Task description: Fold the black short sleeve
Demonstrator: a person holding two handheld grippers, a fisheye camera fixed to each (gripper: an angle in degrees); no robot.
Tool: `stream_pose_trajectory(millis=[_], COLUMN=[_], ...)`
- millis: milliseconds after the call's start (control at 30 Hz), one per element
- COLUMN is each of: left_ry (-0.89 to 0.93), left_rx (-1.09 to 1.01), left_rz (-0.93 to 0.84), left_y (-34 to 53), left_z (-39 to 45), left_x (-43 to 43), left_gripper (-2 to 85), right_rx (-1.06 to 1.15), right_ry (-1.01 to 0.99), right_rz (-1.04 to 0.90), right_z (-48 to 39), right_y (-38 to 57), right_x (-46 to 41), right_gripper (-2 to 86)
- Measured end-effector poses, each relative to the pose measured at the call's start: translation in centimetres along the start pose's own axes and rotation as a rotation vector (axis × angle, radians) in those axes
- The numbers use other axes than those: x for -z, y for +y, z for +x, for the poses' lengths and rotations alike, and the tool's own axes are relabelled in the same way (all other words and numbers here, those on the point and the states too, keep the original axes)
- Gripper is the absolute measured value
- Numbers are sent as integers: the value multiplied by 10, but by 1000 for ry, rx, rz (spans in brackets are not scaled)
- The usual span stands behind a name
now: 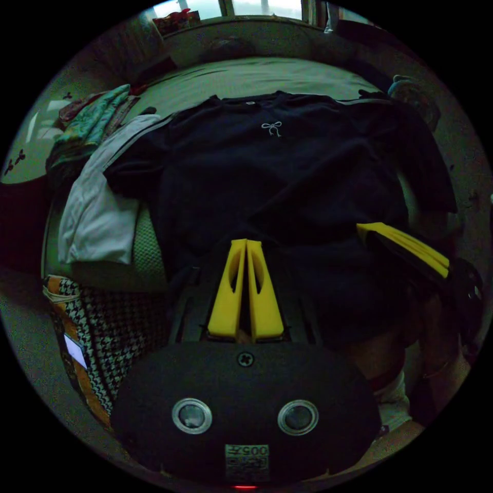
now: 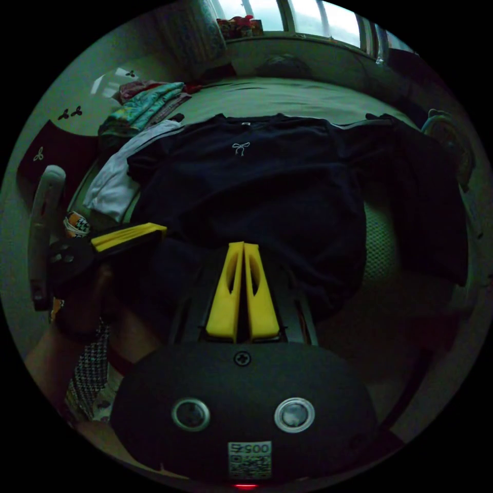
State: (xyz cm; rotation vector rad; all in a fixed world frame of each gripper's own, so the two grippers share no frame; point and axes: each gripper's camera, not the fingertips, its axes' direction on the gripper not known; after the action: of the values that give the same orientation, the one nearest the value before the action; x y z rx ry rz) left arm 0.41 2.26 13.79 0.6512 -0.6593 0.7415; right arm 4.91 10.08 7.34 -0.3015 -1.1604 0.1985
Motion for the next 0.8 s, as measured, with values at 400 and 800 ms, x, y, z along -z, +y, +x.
stream_pose_trajectory(millis=[400, 800], left_ry=[-57, -62], left_rx=[-27, -28], left_rz=[-19, -52], left_y=[-22, -36], left_z=[-30, -97], left_x=[1, 12], left_gripper=[-7, -7], right_rx=[-24, -20], right_ry=[-49, -33], right_rz=[3, -25], right_z=[-2, -25], right_y=[-31, -71], right_x=[-4, -8], right_gripper=[-13, -10])
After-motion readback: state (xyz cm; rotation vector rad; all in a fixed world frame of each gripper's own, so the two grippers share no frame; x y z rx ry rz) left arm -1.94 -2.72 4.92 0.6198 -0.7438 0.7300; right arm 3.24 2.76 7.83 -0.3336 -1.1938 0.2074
